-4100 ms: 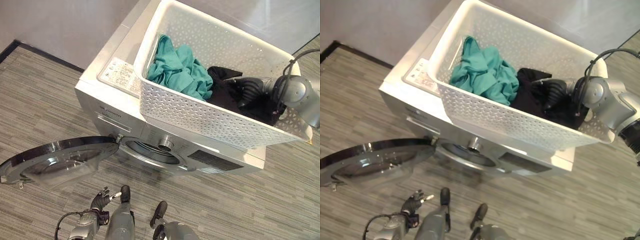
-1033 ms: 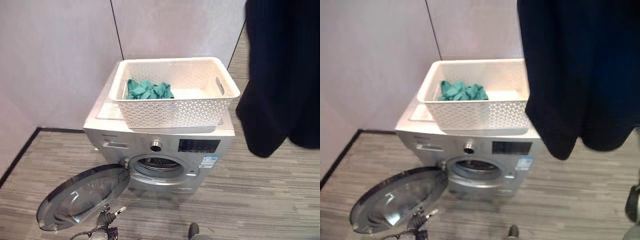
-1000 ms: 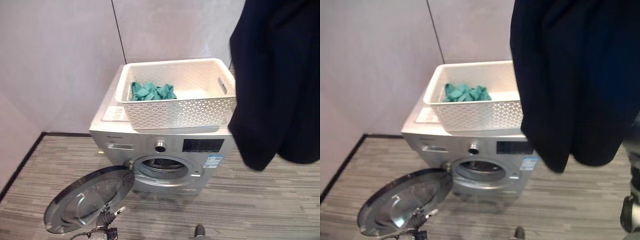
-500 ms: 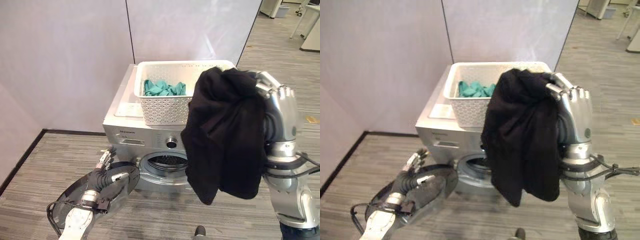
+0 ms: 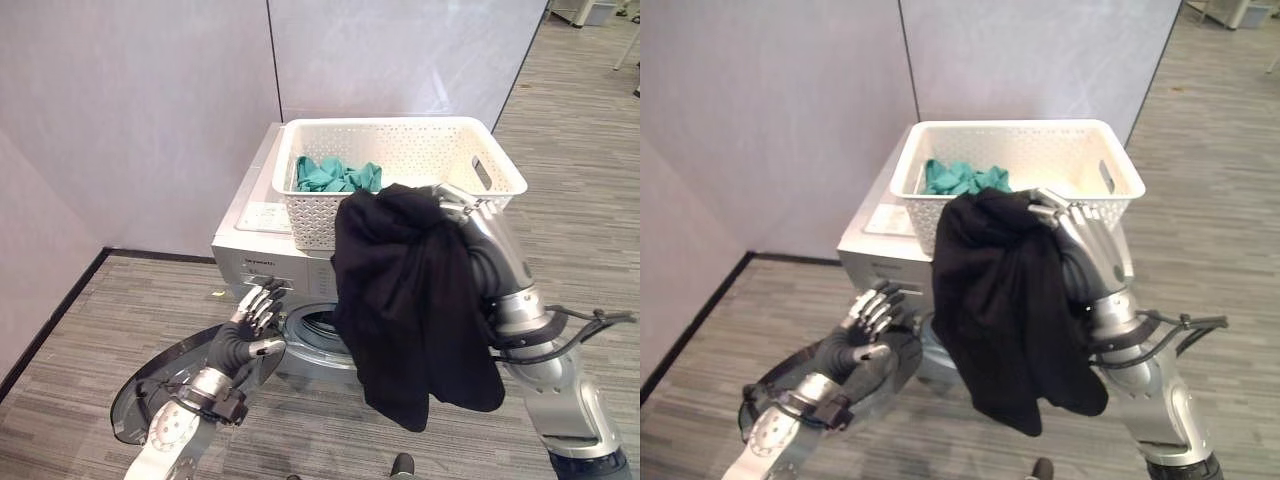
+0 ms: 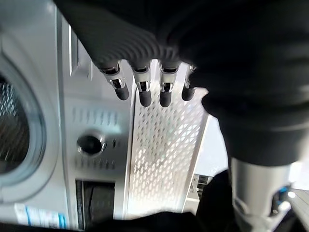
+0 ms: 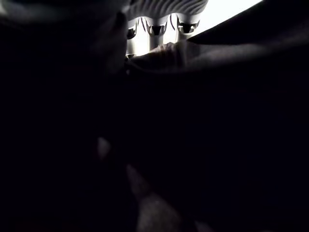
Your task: Grab the laundry basket,head to the washer,open it,put in the laundry and shut it.
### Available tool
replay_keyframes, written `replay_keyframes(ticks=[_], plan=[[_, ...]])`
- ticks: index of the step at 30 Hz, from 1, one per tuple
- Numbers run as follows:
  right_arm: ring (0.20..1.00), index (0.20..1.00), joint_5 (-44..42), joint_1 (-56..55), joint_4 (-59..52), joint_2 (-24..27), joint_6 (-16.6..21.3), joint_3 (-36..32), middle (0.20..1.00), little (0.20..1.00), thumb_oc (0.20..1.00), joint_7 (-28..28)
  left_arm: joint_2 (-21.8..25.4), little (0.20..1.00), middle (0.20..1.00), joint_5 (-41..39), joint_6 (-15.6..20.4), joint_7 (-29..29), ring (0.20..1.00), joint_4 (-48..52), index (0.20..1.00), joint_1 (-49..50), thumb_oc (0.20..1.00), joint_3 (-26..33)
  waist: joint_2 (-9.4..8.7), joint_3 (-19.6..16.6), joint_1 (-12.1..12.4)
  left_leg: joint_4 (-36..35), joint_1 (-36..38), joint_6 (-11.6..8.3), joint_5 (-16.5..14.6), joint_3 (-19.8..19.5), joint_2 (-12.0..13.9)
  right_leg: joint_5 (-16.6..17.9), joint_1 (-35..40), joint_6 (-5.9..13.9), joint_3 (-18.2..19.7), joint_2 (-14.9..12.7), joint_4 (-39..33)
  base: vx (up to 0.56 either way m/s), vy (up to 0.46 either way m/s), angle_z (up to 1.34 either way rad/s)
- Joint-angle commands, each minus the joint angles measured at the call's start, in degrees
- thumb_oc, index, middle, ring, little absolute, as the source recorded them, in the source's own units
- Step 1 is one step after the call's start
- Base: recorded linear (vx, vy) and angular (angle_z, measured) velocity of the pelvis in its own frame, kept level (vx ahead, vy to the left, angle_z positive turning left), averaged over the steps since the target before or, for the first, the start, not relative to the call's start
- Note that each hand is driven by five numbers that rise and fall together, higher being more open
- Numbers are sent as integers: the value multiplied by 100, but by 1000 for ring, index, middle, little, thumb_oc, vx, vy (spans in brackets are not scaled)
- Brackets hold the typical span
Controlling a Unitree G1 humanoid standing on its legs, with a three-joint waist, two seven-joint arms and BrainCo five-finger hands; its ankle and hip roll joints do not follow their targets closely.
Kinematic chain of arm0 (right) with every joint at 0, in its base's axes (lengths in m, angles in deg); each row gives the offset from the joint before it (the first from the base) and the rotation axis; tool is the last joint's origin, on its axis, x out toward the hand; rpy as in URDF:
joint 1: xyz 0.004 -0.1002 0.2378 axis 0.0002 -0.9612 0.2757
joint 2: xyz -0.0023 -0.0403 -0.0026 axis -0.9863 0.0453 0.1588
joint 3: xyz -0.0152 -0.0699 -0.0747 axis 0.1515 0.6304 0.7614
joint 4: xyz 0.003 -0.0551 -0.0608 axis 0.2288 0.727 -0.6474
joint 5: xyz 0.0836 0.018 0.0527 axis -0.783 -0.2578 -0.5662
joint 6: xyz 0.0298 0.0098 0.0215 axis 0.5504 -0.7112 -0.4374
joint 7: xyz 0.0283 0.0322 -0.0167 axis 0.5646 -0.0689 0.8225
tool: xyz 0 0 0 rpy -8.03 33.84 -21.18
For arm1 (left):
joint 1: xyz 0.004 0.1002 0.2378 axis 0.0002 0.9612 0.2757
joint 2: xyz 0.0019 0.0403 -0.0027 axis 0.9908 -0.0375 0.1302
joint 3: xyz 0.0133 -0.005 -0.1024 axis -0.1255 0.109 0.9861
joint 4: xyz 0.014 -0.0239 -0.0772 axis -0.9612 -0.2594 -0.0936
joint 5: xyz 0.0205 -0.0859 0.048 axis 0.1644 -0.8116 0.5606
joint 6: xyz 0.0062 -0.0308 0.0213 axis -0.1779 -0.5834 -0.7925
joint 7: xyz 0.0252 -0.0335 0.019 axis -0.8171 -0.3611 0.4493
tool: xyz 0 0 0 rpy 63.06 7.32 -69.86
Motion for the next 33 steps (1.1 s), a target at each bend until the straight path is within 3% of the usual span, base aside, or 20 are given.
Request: replay_keyframes(ticks=[1, 7, 13, 24, 33], plan=[[200, 200, -314, 362, -334, 86, 78, -69, 200, 200, 200, -110, -36, 1000, 1000, -101, -24, 12, 1000, -297, 1000, -265, 1000, -324, -68, -131, -9, 302, 5, 162, -759, -118, 45, -824, -146, 175, 124, -408, 990, 31, -48, 7], [200, 200, -456, 802, -236, -20, -29, 287, 200, 200, 200, -360, -394, 1000, 1000, -327, -129, 228, 1000, -870, 1000, -875, 1000, -983, -57, -110, -106, 171, 30, 104, -668, -36, 149, -876, -164, 129, 210, -289, 936, 19, -38, 1], [200, 200, -543, 975, -213, -56, -140, 480, 200, 200, 200, -524, -677, 1000, 1000, -739, -212, 527, 1000, -1062, 1000, -1241, 1000, -1263, -72, -72, -189, 74, 41, 47, -598, 7, 239, -883, -130, 91, 201, -166, 812, 6, -39, -3], [200, 200, -932, 794, -171, -105, -158, 625, 200, 200, 200, -608, -820, 1000, 1000, -606, -84, 883, 1000, -1103, 1000, -1593, 1000, -1276, -122, -40, -225, -1, 36, -58, -535, 30, 358, -915, 15, 30, 141, 8, 611, 2, -35, 1], [200, 200, -1231, 343, -277, -83, -82, 552, 200, 200, 200, -463, -479, 1000, 1000, -892, -101, 584, 1000, -513, 1000, -993, 1000, -1058, -128, 66, -121, 0, 30, -95, -526, 4, 416, -943, 111, 1, 63, 94, 517, -1, -16, 4]])
